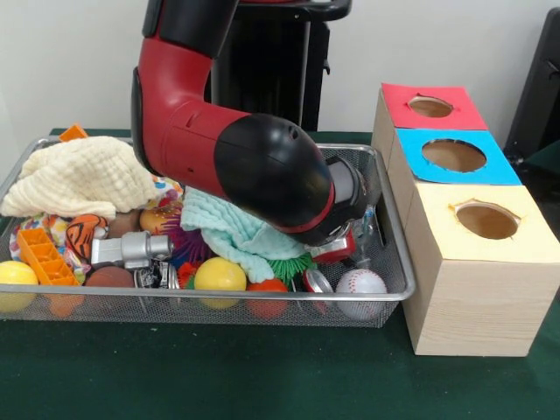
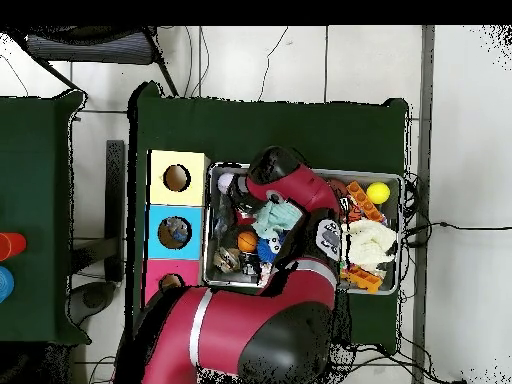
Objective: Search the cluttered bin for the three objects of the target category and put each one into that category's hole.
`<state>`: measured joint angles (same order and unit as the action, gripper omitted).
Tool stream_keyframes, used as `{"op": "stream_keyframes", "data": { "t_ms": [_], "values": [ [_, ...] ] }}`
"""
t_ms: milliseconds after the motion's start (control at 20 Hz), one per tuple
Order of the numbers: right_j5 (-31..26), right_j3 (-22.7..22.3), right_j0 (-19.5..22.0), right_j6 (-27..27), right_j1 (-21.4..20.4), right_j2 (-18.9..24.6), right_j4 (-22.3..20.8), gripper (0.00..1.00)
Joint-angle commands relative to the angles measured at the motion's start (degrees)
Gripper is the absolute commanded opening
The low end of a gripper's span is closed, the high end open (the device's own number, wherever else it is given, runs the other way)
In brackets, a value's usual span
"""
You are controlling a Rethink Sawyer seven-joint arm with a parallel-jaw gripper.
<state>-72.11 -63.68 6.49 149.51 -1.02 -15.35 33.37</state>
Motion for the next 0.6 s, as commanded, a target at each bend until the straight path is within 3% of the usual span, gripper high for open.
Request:
{"op": "stream_keyframes", "data": {
  "t_ms": [50,350,600],
  "values": [
    [3.9,3.3,-1.5,-3.7,0.8,-1.4,-12.6,1.00],
    [4.7,-6.4,-1.1,-3.7,-6.8,2.1,-13.7,1.00],
    [5.8,-11.2,-1.2,-5.6,-11.8,2.8,-15.1,1.00]
  ]
}}
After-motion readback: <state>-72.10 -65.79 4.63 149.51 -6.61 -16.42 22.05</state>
